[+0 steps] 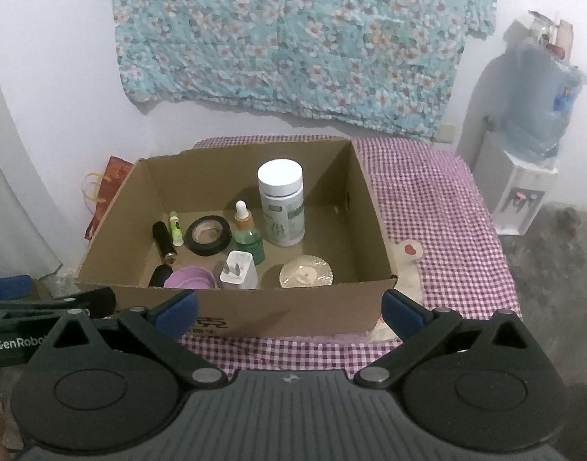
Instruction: Organize rigid objects
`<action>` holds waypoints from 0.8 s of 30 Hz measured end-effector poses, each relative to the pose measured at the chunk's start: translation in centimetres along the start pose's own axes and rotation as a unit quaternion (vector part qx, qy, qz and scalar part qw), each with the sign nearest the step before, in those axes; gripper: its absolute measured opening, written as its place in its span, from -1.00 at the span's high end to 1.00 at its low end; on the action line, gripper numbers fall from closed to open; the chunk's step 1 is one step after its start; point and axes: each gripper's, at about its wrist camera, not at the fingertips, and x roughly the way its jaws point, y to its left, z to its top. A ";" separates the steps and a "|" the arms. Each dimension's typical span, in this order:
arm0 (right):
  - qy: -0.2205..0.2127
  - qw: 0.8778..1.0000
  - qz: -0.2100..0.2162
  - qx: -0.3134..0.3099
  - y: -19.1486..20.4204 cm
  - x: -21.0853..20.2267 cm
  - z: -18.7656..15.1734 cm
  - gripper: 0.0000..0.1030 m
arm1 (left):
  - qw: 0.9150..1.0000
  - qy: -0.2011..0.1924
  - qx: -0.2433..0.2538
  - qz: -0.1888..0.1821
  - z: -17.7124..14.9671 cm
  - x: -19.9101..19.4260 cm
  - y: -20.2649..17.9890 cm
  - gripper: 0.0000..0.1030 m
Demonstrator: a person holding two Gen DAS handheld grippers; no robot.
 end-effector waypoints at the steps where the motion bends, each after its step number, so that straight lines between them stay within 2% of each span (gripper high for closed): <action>1: 0.001 1.000 -0.001 0.000 0.0 0.1 0.0 -1.00 | 1.000 0.002 0.001 0.000 0.0 0.2 -0.1 -0.99; 24: 0.012 1.000 -0.007 0.006 -0.8 0.7 -0.3 -1.00 | 1.000 0.012 0.007 0.001 0.0 0.7 -0.8 -0.98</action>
